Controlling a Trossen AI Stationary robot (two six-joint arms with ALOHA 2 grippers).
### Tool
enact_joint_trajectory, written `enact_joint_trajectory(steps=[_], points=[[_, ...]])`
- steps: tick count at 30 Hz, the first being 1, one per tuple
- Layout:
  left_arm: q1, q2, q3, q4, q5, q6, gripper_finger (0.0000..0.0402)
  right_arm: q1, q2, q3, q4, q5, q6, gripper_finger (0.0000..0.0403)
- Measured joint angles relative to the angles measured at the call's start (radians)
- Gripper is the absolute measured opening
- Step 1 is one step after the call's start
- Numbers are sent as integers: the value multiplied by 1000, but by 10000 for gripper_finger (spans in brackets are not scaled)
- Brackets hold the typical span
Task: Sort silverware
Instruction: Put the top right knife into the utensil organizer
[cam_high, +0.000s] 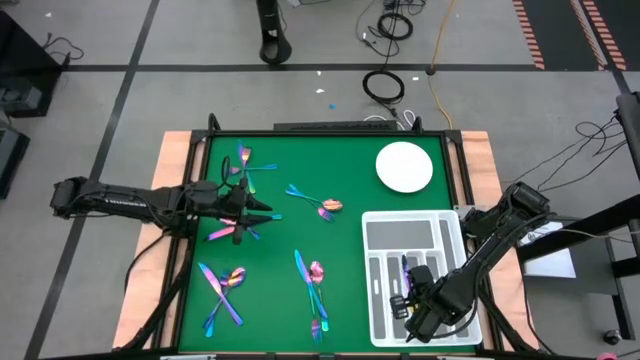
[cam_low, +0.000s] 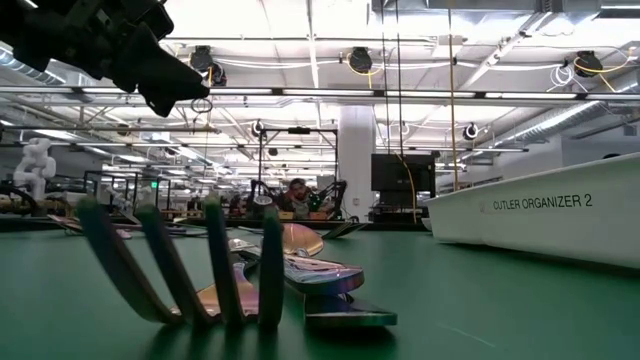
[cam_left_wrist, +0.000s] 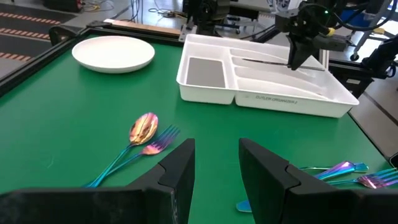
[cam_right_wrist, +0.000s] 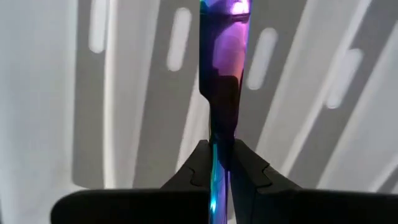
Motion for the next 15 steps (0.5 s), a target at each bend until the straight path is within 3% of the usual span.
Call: enact_joint_trajectory(steps=[5, 15], points=[[0, 0, 0, 0, -1, 0, 125, 5, 0, 0, -66, -68, 8, 6], [0, 0, 0, 0, -1, -2, 125, -4, 2, 0, -78, -71, 10, 6]])
